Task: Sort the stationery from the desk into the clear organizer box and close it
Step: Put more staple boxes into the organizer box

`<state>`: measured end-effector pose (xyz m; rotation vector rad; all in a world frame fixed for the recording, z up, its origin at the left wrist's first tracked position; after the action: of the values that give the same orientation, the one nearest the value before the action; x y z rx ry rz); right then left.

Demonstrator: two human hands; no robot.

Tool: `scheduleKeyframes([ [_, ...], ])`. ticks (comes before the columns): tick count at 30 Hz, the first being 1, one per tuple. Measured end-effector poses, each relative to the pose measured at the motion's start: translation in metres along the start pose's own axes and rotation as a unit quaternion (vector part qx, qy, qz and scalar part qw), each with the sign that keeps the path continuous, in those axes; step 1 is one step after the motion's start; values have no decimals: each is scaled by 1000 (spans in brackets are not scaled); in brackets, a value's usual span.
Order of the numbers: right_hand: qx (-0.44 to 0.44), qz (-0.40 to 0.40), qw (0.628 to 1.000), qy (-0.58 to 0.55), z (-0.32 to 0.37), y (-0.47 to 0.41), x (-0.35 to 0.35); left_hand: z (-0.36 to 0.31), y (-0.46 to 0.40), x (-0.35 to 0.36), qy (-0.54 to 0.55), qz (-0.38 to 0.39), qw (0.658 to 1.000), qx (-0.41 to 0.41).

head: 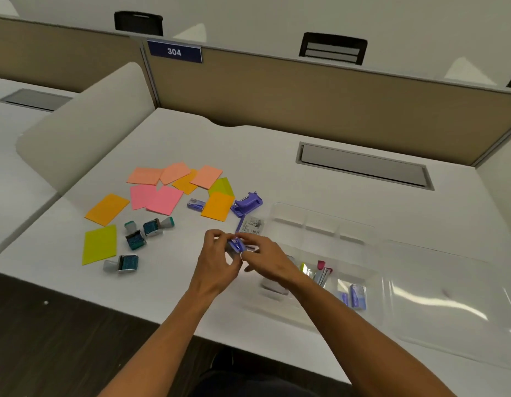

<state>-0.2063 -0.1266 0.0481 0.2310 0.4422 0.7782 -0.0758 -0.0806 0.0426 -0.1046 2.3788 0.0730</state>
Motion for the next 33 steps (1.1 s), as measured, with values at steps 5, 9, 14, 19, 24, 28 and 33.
scheduleKeyframes([
  [5, 25, -11, 999, -46, -13, 39, -46, -30, -7, 24, 67, 15, 997, 20],
  [9, 28, -44, 996, -78, -23, 72, -69, -52, -15, 43, 92, 38, 994, 38],
  [14, 15, -127, 975, -180, -44, 107, -90, -78, -20, 68, 109, 83, 989, 62],
  [19, 29, -201, 952, -227, -74, 139, -108, -106, -18, 93, 101, 131, 982, 90],
  [24, 89, -261, 948, -159, -102, 170, -120, -132, -15, 121, 63, 180, 974, 121],
  [28, 124, -290, 941, -121, -122, 183, -124, -146, -10, 141, 70, 235, 963, 112],
  [33, 181, -298, 937, 17, -142, 192, -125, -152, -3, 165, -9, 278, 949, 148],
])
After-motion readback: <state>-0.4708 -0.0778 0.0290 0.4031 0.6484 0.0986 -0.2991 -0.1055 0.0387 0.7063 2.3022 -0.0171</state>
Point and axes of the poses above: each hand's wrist, its own y-axis away from the middle knuckle, its own x-axis out of the palm, z = x × y, the point moved 4 cm from there along -y, towards the middle knuckle, and after that the axes turned 12 degrees about z, right-handed, at the moved point
